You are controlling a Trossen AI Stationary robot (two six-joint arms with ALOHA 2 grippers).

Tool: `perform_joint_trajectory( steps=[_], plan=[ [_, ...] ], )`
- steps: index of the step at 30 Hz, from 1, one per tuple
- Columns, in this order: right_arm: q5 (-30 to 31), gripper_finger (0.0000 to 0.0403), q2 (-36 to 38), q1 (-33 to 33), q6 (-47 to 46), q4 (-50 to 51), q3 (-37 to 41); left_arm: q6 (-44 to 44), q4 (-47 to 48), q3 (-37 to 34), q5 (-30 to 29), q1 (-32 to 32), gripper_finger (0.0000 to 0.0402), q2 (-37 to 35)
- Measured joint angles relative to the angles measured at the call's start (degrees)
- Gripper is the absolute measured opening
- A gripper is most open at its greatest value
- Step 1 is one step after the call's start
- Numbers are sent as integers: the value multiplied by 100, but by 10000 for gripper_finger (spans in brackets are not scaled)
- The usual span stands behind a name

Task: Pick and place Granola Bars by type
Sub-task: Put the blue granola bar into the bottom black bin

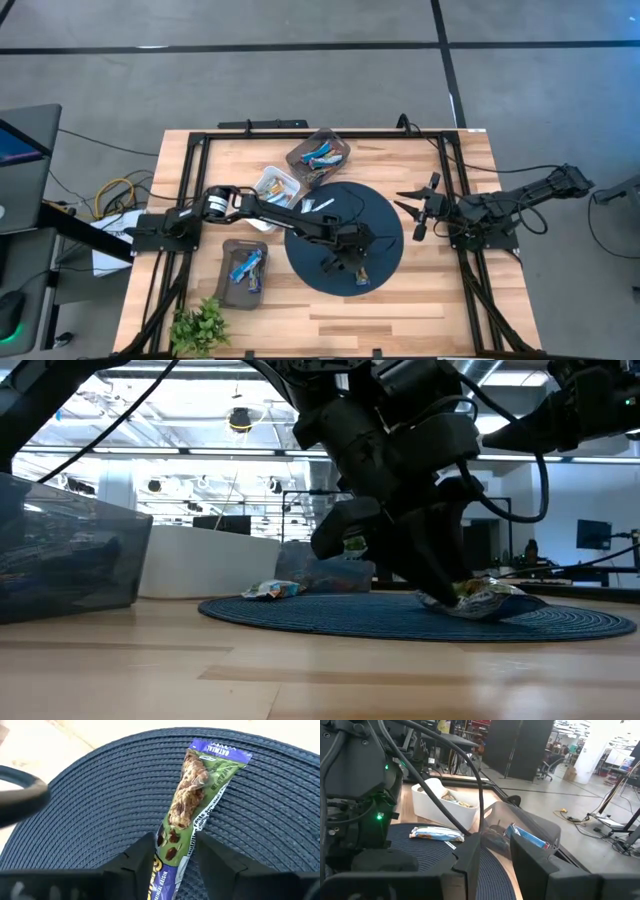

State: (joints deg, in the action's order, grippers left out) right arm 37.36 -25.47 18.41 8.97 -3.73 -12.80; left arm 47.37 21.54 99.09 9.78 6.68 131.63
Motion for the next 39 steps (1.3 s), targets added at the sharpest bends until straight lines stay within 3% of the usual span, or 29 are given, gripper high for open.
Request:
perform_joint_trajectory(
  steps=[5, 13, 24, 30, 35, 39],
  plan=[
    [0, 102, 0, -2, 0, 2, 0, -57, -2, 0, -38, 0, 100, -4],
    [0, 102, 2, -1, 0, 63, 0, -306, 14, 20, -695, 18, 76, -13],
    [0, 102, 2, -1, 0, 72, 0, -704, 499, 385, -726, 46, 28, -17],
    [0, 102, 0, 1, 0, 117, 0, -1083, 715, 696, -729, 105, 23, -17],
    [0, 102, 0, -4, 0, 166, 0, -1482, 1463, 1275, -774, 246, 23, -17],
    [0, 102, 2, -4, 0, 179, 0, -1989, 2527, 1863, -1178, 400, 22, -17]
  ],
)
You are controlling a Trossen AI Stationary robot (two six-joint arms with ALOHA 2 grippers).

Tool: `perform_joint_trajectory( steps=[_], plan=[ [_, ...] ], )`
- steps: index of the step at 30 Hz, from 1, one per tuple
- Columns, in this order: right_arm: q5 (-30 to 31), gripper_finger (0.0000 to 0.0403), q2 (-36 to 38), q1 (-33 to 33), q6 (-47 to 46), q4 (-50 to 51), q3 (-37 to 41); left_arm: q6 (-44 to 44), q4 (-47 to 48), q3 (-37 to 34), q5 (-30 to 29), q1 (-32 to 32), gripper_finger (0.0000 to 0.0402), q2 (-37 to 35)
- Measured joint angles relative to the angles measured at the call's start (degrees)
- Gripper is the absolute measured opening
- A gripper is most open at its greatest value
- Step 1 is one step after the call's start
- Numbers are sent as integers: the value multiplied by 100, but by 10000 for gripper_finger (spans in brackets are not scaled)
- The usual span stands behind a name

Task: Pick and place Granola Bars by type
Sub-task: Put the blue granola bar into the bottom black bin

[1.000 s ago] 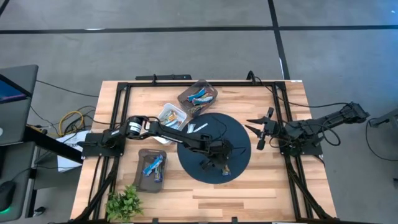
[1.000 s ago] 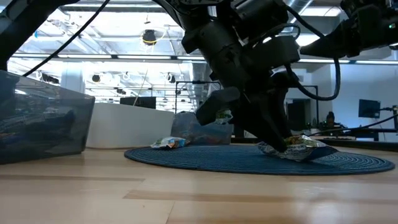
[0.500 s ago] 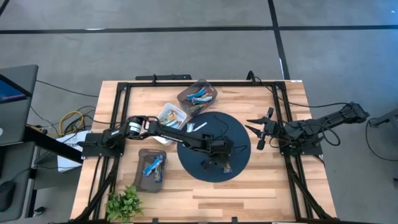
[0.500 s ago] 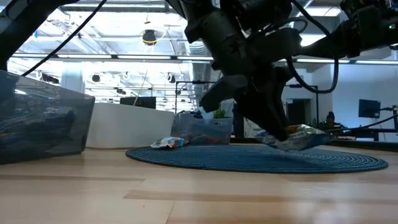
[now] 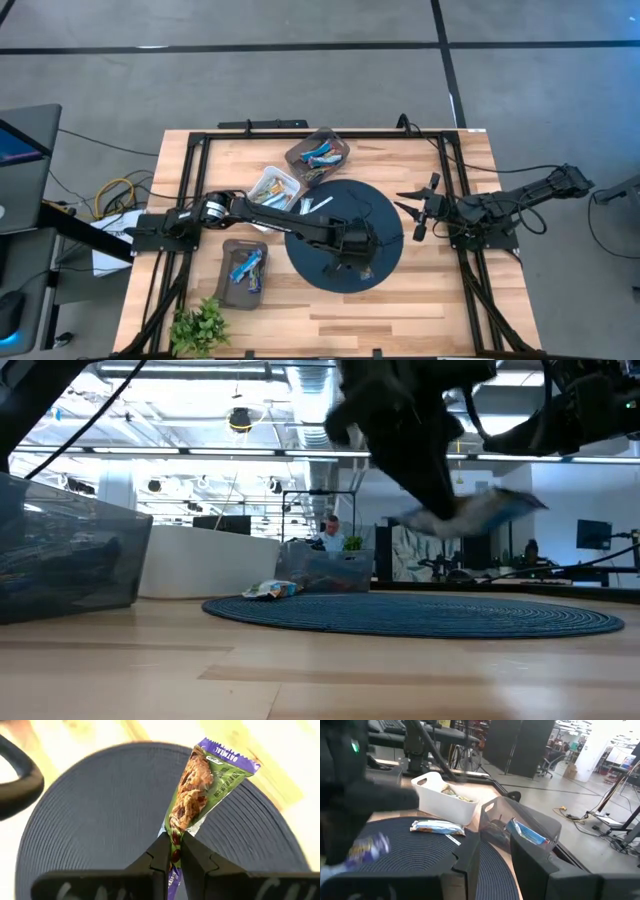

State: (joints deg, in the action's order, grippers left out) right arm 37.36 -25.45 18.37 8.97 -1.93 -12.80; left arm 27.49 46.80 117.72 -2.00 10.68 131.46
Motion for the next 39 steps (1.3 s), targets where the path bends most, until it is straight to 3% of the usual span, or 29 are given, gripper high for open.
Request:
perform_joint_trajectory(
  steps=[8, 14, 24, 31, 39],
  plan=[
    [0, 102, 0, 0, -39, 42, -2, -1519, 2737, 787, -1109, 406, 22, 0],
    [2, 102, -2, 0, -40, 38, -4, -2360, 4117, 834, -1393, 876, 21, 0],
    [6, 102, 0, -2, -8, 20, -4, -3265, 4308, 695, -1936, 1494, 21, -498],
    [5, 102, -2, -2, 45, 22, -4, -3994, 4321, -1, -2296, 1881, 21, -1392],
    [7, 102, 0, -2, 48, 20, -4, -5080, 4108, -2159, -2261, 2174, 21, -2692]
  ],
)
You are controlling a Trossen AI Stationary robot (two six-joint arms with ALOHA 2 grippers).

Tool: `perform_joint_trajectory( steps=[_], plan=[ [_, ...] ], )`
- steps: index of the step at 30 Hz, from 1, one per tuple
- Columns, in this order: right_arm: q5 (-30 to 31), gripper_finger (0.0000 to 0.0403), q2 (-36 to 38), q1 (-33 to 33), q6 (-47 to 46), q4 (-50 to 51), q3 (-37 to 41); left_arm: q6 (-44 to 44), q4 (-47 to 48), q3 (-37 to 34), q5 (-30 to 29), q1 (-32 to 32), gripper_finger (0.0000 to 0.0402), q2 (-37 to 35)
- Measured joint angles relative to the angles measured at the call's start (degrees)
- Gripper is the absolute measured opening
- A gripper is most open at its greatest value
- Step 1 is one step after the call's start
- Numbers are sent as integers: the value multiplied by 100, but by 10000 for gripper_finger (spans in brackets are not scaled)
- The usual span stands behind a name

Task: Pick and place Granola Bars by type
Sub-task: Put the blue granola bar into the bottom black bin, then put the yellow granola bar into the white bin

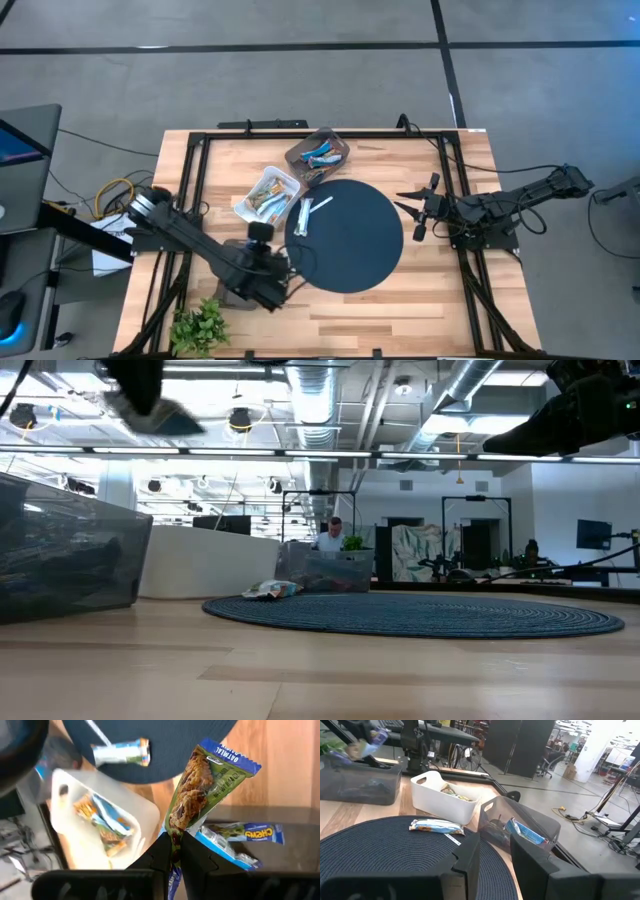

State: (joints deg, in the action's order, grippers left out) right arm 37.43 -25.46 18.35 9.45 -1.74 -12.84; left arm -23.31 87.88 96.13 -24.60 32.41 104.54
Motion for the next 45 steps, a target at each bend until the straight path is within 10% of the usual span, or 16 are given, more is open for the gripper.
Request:
perform_joint_trajectory(
  steps=[13, 26, 36, 45],
  plan=[
    [-2, 102, -4, 0, -85, -63, 0, -1638, -1174, -2423, 541, 519, 21, -1567],
    [-7, 102, -46, 0, -103, -133, 0, -2838, -1261, -3148, 556, 751, 27, -1673],
    [-28, 102, -46, 0, -127, -133, 0, -3001, -1261, -3160, 289, 746, 109, -1673],
    [-2169, 102, -821, -115, 403, -1127, 0, -2889, -1257, -3153, 45, 840, 125, -1673]
  ],
)
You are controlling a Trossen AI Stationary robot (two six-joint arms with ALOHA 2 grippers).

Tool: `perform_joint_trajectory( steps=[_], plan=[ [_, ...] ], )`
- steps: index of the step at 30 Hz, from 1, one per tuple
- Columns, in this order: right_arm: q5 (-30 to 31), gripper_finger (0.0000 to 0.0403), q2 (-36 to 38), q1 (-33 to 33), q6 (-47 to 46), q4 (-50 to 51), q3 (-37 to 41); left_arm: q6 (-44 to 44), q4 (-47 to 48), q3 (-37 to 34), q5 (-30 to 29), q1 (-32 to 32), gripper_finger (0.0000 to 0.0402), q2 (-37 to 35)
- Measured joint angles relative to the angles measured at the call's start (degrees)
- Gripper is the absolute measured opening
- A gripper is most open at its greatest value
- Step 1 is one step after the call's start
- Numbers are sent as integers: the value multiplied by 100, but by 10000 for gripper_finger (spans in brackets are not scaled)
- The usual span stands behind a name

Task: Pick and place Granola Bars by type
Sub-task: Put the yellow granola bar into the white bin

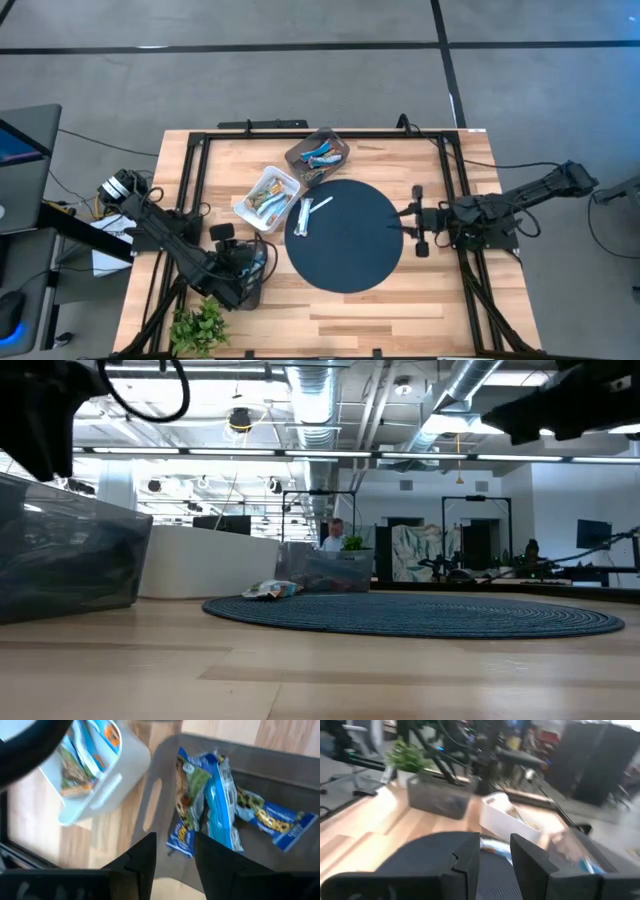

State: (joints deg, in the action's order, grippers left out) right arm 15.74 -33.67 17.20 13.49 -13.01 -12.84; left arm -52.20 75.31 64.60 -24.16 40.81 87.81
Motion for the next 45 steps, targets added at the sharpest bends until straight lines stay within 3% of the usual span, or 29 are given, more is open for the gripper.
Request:
perform_joint_trajectory(
  steps=[5, 9, 15, 19, 31, 39, 45],
  plan=[
    [-523, 102, -1160, -193, 602, -1135, -15, 41, 2, 0, -758, 263, 125, 0],
    [-828, 102, -2243, -432, 784, -1663, -455, -114, 2, 2, -1878, 584, 126, 0],
    [-1145, 102, -4094, -698, 811, -1634, -1664, -601, 0, 2, -4011, 1202, 126, 0],
    [-1136, 102, -5212, -837, 1172, -1197, -2481, -869, -1, 2, -4835, 1501, 126, 0],
    [-1134, 102, -7118, -1096, 2860, 267, -4508, -1259, -243, -222, -5707, 1895, 126, 7],
    [-698, 103, -7878, -1199, 3342, 2191, -5842, -1270, -588, -568, -6033, 2043, 126, 9],
    [-640, 103, -8331, -1257, 3380, 2645, -6481, -1285, -588, -568, -6023, 2116, 126, 9]
  ],
)
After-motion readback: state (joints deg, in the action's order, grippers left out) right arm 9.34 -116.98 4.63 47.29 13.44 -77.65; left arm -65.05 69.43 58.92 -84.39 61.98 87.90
